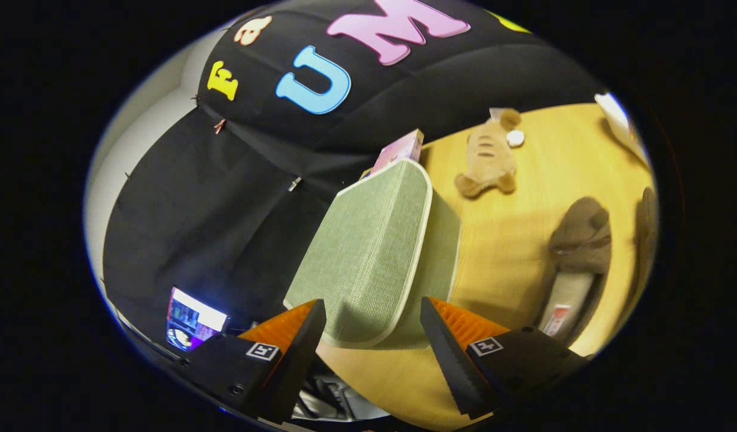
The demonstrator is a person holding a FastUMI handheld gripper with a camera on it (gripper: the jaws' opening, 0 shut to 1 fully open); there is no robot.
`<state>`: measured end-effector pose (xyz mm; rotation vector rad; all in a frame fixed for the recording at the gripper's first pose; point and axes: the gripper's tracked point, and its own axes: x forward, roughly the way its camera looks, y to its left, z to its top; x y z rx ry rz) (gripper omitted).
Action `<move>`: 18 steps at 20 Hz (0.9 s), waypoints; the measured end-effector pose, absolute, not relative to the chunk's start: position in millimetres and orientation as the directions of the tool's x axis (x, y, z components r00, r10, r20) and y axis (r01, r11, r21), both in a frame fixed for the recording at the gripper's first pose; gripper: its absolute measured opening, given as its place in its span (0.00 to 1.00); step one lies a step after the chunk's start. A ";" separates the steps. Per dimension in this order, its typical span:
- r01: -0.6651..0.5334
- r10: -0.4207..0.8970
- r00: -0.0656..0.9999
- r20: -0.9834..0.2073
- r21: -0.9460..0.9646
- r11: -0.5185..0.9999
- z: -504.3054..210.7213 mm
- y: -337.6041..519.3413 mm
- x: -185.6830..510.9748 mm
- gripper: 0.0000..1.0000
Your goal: Open the storage box then place both shoes into the box .Put the left shoe in first, then the right shoe, with the right side of both shoes facing outward in a uniform manner.
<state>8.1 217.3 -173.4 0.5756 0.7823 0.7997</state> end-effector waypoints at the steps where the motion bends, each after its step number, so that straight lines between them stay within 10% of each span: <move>1: -0.385 0.827 0.421 -0.373 0.752 0.535 -175.8 223.0 8.7 0.98; 13: -0.024 0.934 0.312 -0.176 0.981 0.193 -194.9 251.7 24.9 0.96; 18: 0.025 0.947 0.283 -0.149 0.989 0.149 -184.1 251.4 22.3 0.69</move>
